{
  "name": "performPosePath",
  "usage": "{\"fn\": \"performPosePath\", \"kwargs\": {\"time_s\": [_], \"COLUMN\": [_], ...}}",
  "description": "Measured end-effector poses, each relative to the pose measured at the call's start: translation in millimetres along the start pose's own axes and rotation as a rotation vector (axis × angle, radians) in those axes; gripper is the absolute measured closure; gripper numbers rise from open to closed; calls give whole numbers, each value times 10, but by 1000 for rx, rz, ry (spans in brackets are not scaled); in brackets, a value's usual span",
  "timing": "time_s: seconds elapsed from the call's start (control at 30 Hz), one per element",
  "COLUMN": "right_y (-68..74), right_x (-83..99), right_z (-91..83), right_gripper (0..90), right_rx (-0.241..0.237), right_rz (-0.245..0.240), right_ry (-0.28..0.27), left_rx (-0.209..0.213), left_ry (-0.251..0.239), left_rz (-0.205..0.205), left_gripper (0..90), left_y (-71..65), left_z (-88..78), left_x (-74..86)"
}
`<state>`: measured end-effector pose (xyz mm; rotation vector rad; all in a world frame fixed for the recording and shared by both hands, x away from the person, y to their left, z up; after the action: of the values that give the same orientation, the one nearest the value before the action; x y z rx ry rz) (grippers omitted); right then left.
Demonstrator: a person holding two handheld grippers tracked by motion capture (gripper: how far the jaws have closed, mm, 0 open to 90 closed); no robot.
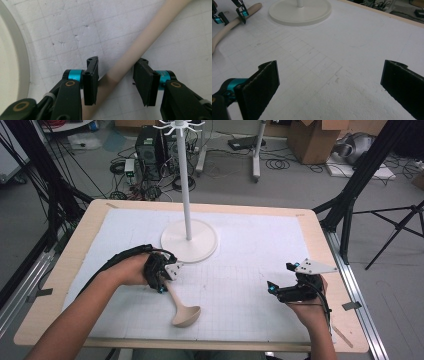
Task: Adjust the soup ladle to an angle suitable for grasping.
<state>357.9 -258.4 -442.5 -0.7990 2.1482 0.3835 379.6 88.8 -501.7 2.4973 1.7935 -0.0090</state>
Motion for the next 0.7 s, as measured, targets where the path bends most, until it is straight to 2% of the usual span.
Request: {"fn": "performPosePath", "kwargs": {"time_s": [0.13, 0.27, 0.4, 0.43, 0.47, 0.5, 0.63, 0.7], "right_y": [0, 1, 4, 4, 3, 1, -5, -6], "right_x": [0, 1, 3, 3, 1, 2, 4, 3], "right_z": [-2, -1, 1, 1, 3, 2, -1, -1], "right_gripper": [3, 4, 4, 4, 3, 4, 3, 4], "right_rx": [-1, -1, -1, -1, -1, 0, 2, 2], "right_rz": [0, 0, 0, 0, -3, -4, 0, 1], "right_ry": [-1, 0, 2, 2, 0, 1, 0, -2], "left_rx": [6, 23, 47, 52, 56, 64, 71, 74], "left_ry": [11, 11, 2, 4, 3, 5, 19, 14], "left_rz": [28, 20, 21, 19, 14, -7, -36, -66], "left_gripper": [607, 634, 734, 734, 754, 771, 774, 775], "left_y": [-28, -61, -102, -114, -122, -127, -133, -140], "left_z": [-7, -14, -28, -31, -32, -33, -37, -35], "left_x": [5, 6, -16, -22, -29, -33, -34, -46]}}
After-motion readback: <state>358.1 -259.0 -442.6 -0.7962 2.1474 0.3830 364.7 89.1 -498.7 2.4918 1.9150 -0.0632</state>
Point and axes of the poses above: each handheld gripper's, and its own axes: z roughly forward along the jaws, x roughly out of its underside, y roughly to its left, the point moved 10 cm from there along z, roughly forward along the jaws, and after that the axes turned 10 degrees about y, right-handed, at the moved point
